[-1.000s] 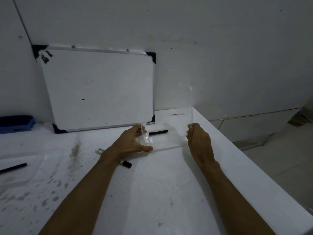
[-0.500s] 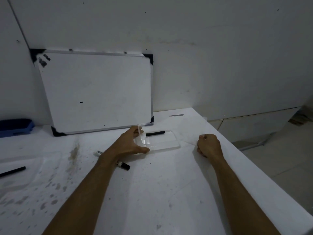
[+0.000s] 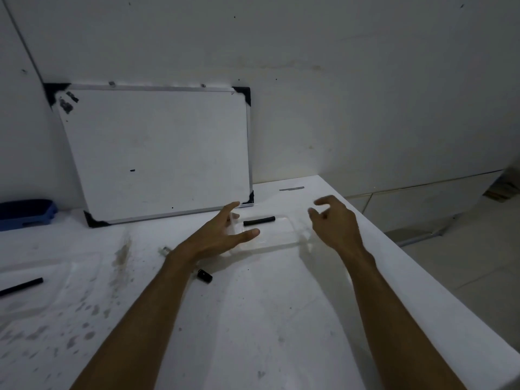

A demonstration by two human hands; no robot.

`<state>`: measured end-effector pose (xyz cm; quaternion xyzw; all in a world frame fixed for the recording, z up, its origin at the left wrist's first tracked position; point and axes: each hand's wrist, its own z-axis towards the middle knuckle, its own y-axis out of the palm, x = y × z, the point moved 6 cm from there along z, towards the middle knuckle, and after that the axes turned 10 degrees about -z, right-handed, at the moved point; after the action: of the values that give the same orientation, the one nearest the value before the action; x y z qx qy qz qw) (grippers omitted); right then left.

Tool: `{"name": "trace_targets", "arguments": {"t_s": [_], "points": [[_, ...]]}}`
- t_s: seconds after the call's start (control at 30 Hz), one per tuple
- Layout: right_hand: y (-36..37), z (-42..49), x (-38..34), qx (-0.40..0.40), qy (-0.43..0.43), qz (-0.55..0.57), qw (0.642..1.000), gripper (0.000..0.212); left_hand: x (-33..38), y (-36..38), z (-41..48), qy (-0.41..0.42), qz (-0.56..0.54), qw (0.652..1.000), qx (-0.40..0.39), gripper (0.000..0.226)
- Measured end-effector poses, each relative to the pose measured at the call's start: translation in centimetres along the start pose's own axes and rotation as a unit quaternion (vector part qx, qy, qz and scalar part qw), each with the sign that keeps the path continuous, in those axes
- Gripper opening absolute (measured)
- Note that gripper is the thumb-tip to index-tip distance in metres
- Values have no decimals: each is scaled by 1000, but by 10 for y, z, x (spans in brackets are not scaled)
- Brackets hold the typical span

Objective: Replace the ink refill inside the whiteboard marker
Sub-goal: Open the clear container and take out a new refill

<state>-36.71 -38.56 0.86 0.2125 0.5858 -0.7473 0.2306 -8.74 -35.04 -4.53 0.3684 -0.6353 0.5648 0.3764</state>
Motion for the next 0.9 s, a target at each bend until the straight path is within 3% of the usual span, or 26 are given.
{"name": "trace_targets", "arguments": {"t_s": [0.07,0.17,0.33,0.6,0.77,0.9], "points": [[4,5,-29,-20,-75,-5,997,17,-3,1,1,-5,0,1000,5,114],[23,16,-63,-86,-166,-52,981,18,-3,1,2,-3,3,1000,13,115],[71,31,-85,-213,-208,-169,940,23,0,2,-3,2,-13,1000,25,123],[102,43,-91,-230,-184,-264,918,28,-1,-2,-6,7,-19,999,30,121],[93,39,-84,-226,-175,-240,927,27,3,-1,-6,11,-32,999,21,111],[68,25,-90,-204,-191,-156,947,26,10,-4,-7,3,-32,999,16,109]]}}
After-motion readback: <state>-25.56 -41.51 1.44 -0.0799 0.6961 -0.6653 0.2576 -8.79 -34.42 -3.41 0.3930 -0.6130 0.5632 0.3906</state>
